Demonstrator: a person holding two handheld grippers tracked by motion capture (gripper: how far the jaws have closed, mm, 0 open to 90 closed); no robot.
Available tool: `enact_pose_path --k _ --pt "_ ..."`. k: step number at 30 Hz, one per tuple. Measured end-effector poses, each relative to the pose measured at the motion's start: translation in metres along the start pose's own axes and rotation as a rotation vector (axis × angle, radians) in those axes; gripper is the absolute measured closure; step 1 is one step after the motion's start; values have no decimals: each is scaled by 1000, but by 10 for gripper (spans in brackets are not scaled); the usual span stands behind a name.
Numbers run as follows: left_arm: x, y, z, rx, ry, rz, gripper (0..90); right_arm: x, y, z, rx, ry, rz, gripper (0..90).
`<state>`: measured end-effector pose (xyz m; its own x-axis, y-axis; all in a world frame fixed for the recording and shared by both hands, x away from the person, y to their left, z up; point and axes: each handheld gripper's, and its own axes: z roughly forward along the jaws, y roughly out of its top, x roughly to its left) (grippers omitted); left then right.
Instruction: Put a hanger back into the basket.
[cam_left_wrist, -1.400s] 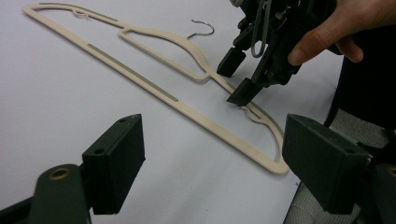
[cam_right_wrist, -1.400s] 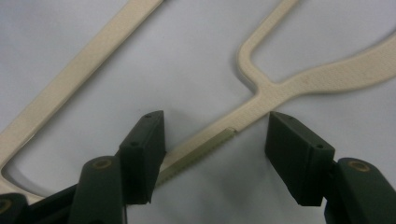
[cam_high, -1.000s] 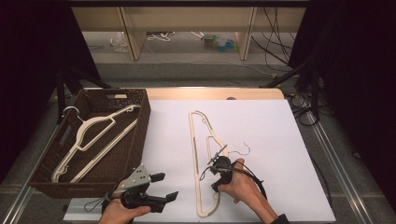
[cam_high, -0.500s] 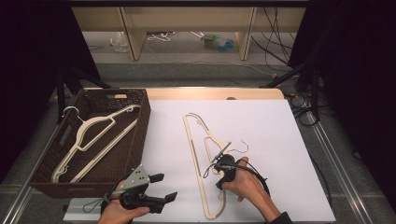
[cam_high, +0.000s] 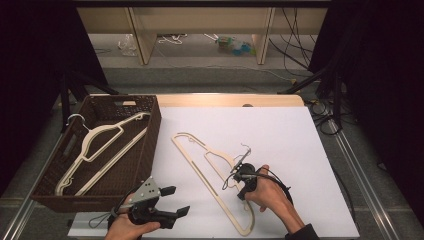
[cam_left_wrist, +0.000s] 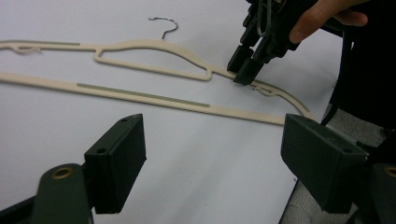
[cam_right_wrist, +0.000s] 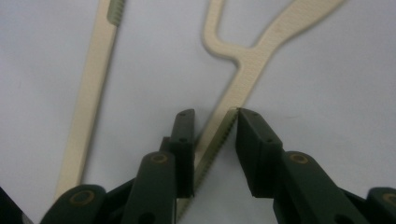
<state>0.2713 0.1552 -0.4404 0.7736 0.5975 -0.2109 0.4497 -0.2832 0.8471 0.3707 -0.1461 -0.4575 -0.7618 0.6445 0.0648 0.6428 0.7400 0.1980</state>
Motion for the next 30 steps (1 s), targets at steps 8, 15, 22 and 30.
enact_pose_path --k 8,15,22,30 --pt "0 0 0 0 0 1 222 -3 -4 -3 28 12 -51 712" --pt "1 0 3 6 -6 -8 222 -8 -8 -4 34 17 -43 744" --pt "0 1 7 15 -7 4 222 0 -5 -2 50 -6 20 652" --pt "0 3 9 13 -17 9 222 6 -4 -2 58 -58 -44 744"
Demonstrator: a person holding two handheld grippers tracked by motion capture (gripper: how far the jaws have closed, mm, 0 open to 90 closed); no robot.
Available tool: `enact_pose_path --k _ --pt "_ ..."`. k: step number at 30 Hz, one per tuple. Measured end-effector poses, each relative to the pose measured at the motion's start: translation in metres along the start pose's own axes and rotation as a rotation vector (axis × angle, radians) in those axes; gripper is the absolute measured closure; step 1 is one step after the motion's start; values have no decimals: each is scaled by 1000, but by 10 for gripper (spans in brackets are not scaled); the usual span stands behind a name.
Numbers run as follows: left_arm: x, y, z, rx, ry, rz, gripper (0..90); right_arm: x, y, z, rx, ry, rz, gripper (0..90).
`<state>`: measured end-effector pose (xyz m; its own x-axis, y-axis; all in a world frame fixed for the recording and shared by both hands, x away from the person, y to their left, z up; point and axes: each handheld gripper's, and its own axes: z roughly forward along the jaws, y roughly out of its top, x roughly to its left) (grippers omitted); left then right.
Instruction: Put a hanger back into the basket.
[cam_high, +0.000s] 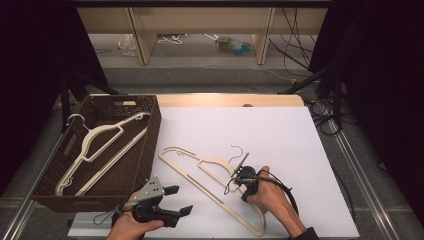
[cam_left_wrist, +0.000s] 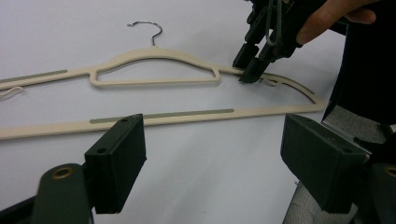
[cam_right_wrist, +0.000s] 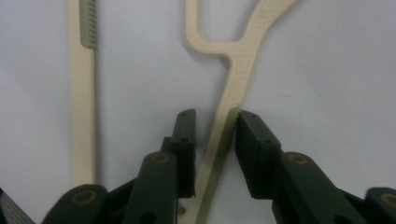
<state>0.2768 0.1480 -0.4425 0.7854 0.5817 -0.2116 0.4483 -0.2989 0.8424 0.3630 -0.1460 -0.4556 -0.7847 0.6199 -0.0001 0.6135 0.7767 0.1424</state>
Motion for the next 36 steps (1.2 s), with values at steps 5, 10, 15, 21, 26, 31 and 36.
enact_pose_path --k 5,10,15,21,26,31,36 --pt "1 1 2 -12 -7 -5 221 -7 -5 -1 -40 31 1 781" --pt "6 6 7 -10 10 0 221 -9 -6 -2 -51 24 -28 783" --pt "19 18 26 -15 44 12 223 -7 -8 -9 -42 -35 -91 792" --pt "37 34 60 13 57 -18 226 -8 -19 -21 -66 -61 -139 804" --pt "48 45 92 114 3 -44 226 -6 -30 -29 -86 -68 -176 805" --pt "52 52 113 137 -6 -31 281 -2 -34 -33 -87 -82 -200 805" --pt "62 58 123 180 -89 -80 286 0 -37 -37 -94 -83 -216 805"
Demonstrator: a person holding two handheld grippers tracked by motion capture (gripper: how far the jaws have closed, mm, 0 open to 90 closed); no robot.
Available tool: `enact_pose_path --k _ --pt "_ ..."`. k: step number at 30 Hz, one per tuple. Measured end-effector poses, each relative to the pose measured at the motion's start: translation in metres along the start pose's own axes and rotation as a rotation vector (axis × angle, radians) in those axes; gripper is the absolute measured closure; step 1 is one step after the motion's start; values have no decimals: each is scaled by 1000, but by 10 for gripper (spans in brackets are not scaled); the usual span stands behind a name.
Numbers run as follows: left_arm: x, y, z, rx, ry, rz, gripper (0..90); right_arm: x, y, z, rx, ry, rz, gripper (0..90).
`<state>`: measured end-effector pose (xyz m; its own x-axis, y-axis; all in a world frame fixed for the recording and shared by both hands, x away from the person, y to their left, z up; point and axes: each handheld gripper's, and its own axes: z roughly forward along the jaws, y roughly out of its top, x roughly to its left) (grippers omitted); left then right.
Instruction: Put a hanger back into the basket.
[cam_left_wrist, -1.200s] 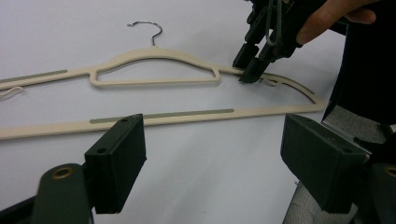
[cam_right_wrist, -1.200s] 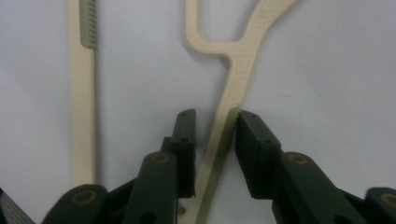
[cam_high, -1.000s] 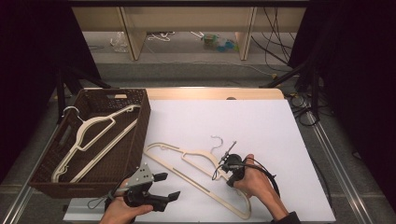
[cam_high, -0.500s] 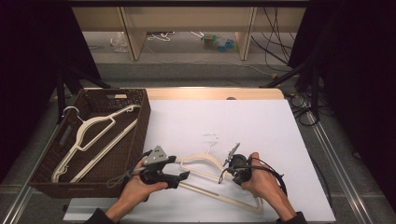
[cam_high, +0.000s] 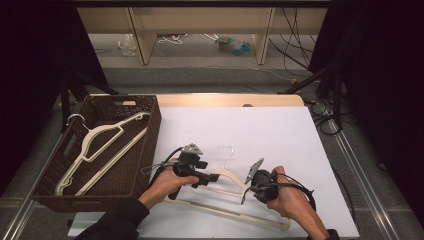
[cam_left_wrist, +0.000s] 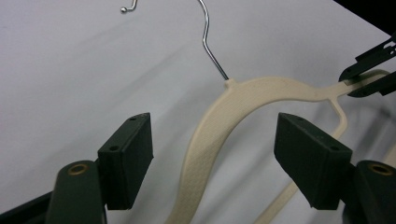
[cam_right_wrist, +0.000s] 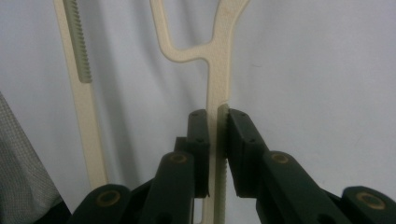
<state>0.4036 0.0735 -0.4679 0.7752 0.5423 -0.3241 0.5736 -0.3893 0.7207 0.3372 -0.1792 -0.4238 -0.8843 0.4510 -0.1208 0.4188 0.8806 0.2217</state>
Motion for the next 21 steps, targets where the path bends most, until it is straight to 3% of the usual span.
enact_pose_path --k 1,3,5,7,9,15,21 --pt "1 0 1 -1 -8 -7 289 -2 -1 0 -4 0 -25 805" --pt "4 -1 5 23 -51 -42 296 0 -2 -1 -3 7 -15 805" --pt "4 -2 10 10 -55 -47 310 0 -2 -1 0 4 -19 805" --pt "4 -3 13 30 -86 -62 334 1 -2 -2 -4 3 -19 805" --pt "5 -3 15 56 -103 -55 350 1 -3 -3 -7 7 -22 805" --pt "4 -2 16 37 -156 -59 468 3 -3 -3 -10 15 -40 805" --pt "2 0 11 59 -200 -38 584 3 -4 -4 -15 23 -76 805"
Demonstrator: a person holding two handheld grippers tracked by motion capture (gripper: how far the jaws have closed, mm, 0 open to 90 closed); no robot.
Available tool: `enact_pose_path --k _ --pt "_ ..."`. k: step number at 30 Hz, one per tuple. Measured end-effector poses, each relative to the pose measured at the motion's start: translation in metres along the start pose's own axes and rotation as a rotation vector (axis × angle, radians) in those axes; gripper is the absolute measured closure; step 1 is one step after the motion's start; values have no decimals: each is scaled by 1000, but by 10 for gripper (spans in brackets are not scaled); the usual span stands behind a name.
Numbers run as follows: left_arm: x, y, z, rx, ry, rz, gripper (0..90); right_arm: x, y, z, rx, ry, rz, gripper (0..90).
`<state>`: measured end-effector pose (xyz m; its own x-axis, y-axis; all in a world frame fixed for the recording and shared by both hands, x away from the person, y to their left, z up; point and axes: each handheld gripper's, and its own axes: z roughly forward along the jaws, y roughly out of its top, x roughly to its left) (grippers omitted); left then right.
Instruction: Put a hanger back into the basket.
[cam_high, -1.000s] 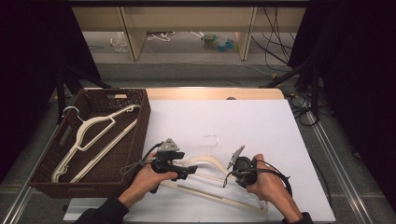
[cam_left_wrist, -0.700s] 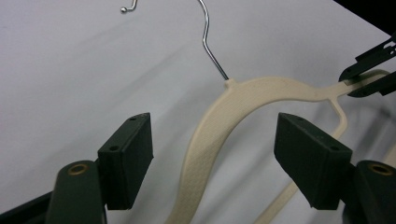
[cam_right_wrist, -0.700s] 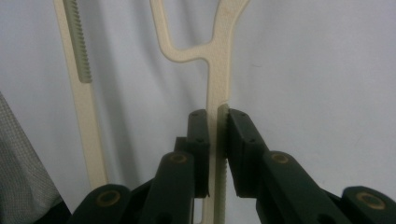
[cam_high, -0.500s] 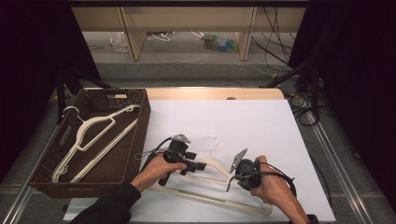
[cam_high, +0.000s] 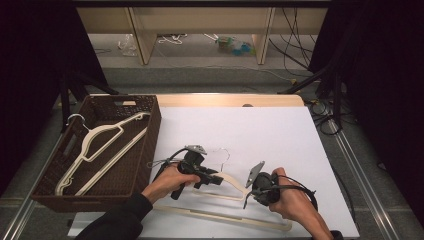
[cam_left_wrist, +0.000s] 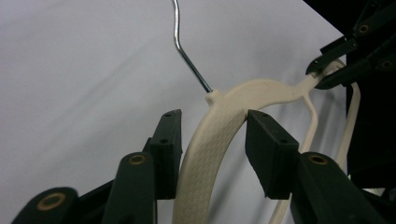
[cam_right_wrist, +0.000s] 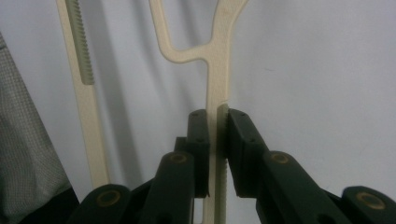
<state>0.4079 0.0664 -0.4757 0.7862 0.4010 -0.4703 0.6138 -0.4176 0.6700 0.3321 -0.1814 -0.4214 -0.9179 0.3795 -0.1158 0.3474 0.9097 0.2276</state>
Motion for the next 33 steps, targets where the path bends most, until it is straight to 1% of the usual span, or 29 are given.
enact_pose_path --k 2,3,4,5,7,8,9,10,11,12,13,14,15,16,17,18,20,21,22,23,24,25,27,28,29,30,31,32,33 --pt "0 0 -1 1 -19 4 610 0 -1 0 9 7 -9 806" --pt "1 0 -3 17 -32 11 624 1 -1 0 7 -5 -13 806" --pt "0 -1 -2 -1 -43 11 642 0 -1 1 16 0 -26 806" --pt "-1 -2 -3 6 -59 11 655 0 -2 1 19 3 -32 805" --pt "0 -2 -4 12 -87 40 683 0 -3 2 21 6 -48 806" --pt "0 -2 -5 17 -102 37 697 0 -4 4 14 4 -61 806" --pt "-1 -2 -7 19 -114 21 713 0 -5 5 15 3 -56 804" --pt "-2 -2 -7 22 -120 17 727 0 -5 4 26 17 -39 803" --pt "-3 -2 -9 28 -124 16 735 -1 -7 6 14 18 -60 803" --pt "-4 -1 -11 33 -139 16 744 -1 -7 6 8 21 -63 801" --pt "-6 -1 -12 23 -150 7 754 -2 -7 5 14 32 -68 800" --pt "-6 -1 -14 25 -162 7 763 -2 -8 5 -2 32 -66 798" --pt "-9 0 -17 23 -161 6 768 -2 -8 4 0 36 -65 793" --pt "-10 1 -20 30 -169 10 772 -3 -9 2 -18 46 -56 788" --pt "-12 0 -22 17 -178 8 778 -4 -10 0 -28 51 -48 778" --pt "-14 1 -24 17 -193 8 789 -4 -11 -3 -43 51 -33 749" --pt "-20 1 -27 10 -202 21 806 -5 -13 -7 -128 54 -11 688" --pt "-22 2 -28 12 -207 27 812 -6 -14 -10 -145 57 -11 669" --pt "-24 3 -30 26 -221 34 821 -6 -15 -12 -165 44 -8 627" --pt "-27 3 -30 21 -215 36 829 -7 -16 -14 -194 38 8 615" --pt "-30 4 -32 31 -214 38 837 -8 -17 -16 -209 41 14 596" --pt "-31 4 -32 22 -233 36 842 -9 -18 -18 -222 28 18 566" --pt "-35 6 -34 6 -217 33 855 -9 -19 -24 -261 -4 57 520" --pt "-38 6 -35 -10 -205 37 855 -9 -20 -27 -276 -18 59 512" --pt "-39 7 -35 -35 -192 32 856 -8 -20 -32 -306 -43 71 492" --pt "-40 8 -36 -39 -181 28 856 -7 -22 -36 -327 -64 80 487" --pt "-42 8 -38 -47 -172 3 856 -8 -23 -40 -355 -69 93 487" --pt "-41 9 -39 -63 -158 -6 856 -8 -25 -42 -390 -94 99 487" --pt "-42 10 -41 -79 -162 -39 856 -9 -27 -45 -410 -93 106 485"
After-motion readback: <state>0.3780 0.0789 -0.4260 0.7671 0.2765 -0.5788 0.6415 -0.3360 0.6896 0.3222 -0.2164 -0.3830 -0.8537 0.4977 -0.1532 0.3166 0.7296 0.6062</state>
